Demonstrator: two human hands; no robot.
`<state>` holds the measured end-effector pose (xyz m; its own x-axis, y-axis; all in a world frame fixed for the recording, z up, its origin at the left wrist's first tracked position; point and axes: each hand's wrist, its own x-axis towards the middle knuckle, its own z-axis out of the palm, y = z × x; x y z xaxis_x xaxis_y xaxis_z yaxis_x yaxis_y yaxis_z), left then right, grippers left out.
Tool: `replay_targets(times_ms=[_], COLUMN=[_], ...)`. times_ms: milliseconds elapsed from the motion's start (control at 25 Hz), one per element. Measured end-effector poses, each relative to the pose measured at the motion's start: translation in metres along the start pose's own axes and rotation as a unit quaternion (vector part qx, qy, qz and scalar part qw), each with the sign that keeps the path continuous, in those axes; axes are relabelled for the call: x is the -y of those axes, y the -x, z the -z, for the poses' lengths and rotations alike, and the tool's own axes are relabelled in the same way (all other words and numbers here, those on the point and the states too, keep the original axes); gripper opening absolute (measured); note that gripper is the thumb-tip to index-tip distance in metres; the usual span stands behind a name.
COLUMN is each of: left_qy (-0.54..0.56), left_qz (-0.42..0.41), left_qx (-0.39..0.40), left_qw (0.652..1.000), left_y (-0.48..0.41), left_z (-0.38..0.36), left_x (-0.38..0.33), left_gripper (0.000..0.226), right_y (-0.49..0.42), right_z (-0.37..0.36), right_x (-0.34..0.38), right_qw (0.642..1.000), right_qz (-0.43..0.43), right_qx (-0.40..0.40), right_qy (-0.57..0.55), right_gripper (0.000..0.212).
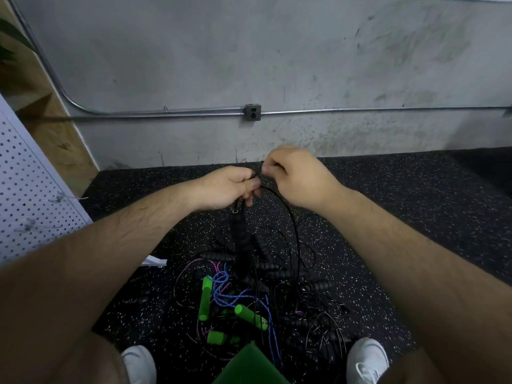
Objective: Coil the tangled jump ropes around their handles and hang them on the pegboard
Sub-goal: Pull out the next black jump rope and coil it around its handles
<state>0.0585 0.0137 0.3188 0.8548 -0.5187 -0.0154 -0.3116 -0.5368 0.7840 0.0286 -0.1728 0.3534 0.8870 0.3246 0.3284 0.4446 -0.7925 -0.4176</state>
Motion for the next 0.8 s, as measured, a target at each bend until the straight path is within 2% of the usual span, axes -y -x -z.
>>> replay_targets(times_ms=[160, 240, 400, 480, 520, 560, 600, 680, 720, 800], left_qy=[0.017, 0.010, -0.024, -0.039, -0.033, -0.014, 0.016, 0.086, 0.112, 0.141], left_qz=[0.012, 0.017, 0.038, 0.050, 0.056, 0.062, 0.068, 0.083, 0.097, 0.126], left_qx=[-0.016, -0.014, -0.028, -0.058, -0.074, -0.091, -0.108, -0.138, -0.148, -0.161], left_qw=[1.000, 1.000, 0.999, 0.996, 0.995, 0.994, 0.992, 0.983, 0.978, 0.969], left_y=[0.000, 0.000, 0.003, 0.001, 0.001, 0.000, -0.001, -0.002, -0.003, -0.003], left_z=[0.001, 0.002, 0.000, 0.002, 0.003, 0.004, 0.005, 0.006, 0.006, 0.006], left_x=[0.006, 0.006, 0.003, 0.001, -0.001, -0.002, -0.003, -0.006, -0.007, -0.010], left_gripper=[0.026, 0.027, 0.027, 0.029, 0.030, 0.030, 0.030, 0.029, 0.029, 0.028], right_y=[-0.001, 0.001, 0.002, 0.007, 0.011, 0.016, 0.022, 0.033, 0.038, 0.044], right_z=[0.020, 0.025, 0.019, 0.017, 0.016, 0.012, 0.006, -0.018, -0.031, -0.050], right_x=[0.001, -0.002, -0.011, -0.008, -0.003, 0.004, 0.013, 0.023, 0.028, 0.035], right_qw=[0.978, 0.961, 0.966, 0.964, 0.972, 0.986, 0.997, 0.990, 0.983, 0.977], right_qz=[-0.031, -0.050, -0.090, -0.061, -0.037, -0.028, -0.042, -0.094, -0.120, -0.162], right_qx=[-0.198, -0.263, -0.243, -0.249, -0.223, -0.160, -0.067, 0.098, 0.136, 0.139], right_qy=[-0.055, -0.076, 0.000, 0.068, 0.068, 0.044, 0.020, 0.028, 0.035, -0.030], right_gripper=[0.016, 0.015, 0.013, 0.018, 0.016, 0.018, 0.027, 0.047, 0.063, 0.090])
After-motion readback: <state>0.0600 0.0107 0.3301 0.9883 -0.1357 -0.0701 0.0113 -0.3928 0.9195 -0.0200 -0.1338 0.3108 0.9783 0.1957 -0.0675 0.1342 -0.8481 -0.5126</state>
